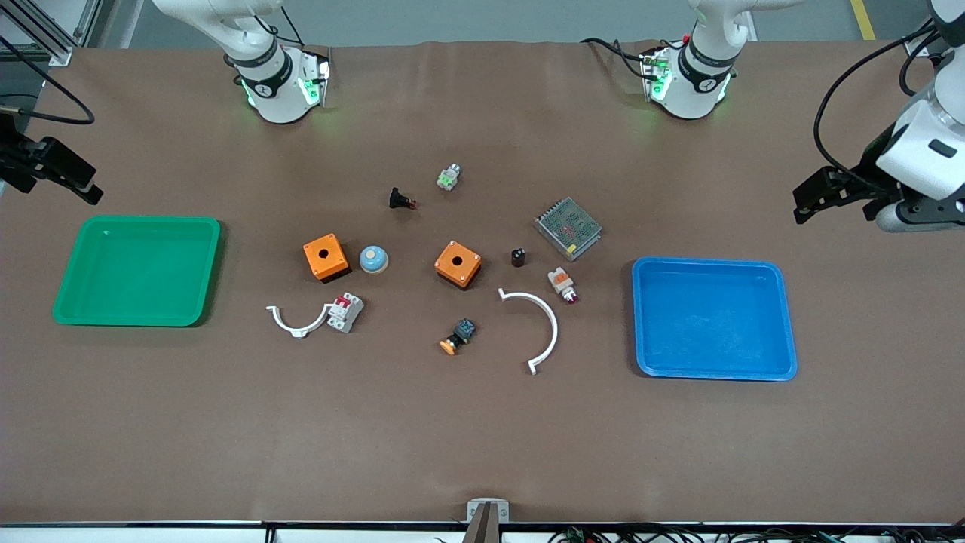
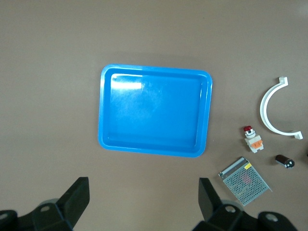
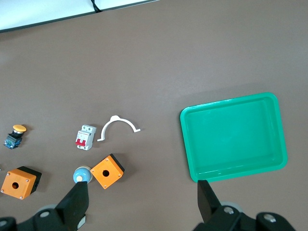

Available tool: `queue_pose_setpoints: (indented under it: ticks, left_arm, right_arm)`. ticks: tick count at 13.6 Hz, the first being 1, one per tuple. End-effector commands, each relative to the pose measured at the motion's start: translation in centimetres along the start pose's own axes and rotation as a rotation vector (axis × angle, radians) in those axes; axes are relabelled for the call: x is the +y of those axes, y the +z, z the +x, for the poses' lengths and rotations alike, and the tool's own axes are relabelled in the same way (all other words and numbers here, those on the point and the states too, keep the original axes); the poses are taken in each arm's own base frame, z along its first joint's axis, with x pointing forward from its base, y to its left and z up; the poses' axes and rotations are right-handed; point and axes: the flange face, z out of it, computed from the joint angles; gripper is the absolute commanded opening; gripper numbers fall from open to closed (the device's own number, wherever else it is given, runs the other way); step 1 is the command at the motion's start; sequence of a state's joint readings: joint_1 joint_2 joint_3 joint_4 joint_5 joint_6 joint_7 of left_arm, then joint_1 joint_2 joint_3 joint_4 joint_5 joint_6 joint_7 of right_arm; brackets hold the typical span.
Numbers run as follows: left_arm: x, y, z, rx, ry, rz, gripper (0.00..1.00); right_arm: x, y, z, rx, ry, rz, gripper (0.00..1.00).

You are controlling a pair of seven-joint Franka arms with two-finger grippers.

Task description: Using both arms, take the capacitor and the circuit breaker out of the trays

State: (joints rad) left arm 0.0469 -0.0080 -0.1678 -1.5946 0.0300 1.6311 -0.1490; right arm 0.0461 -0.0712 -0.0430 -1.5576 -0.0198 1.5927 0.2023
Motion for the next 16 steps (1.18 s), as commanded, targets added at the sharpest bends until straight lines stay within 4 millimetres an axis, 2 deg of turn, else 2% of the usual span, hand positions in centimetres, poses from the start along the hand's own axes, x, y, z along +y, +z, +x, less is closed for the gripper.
queue_pose_setpoints:
  ticks: [1,9,15,16]
  left_arm:
    - [-0.8,-1.3,-1.8,-0.003,-0.001,-0.009,1.0]
    - [-0.3,-2.5,-2.7,-0.028,0.07,-0.018,1.0]
    - [0.1,-1.9,-2.7,-0.05,0.006,-0.026,1.0]
    - [0.2,-1.6,-3.4,-0.092,-0.002,-0.02,1.0]
  right_arm:
    - [0.3,-0.7,-0.1,-0.013,-0.002,-0.018,1.0]
    - [0.4,-0.4,-0.3,-0.034,-0.005,-0.021,1.0]
    - [0.4,-0.3,-0.3,-0.035,-0.005,-0.021,1.0]
    - [0.4,-0.3,-0.3,-0.037,-0.005,-0.021,1.0]
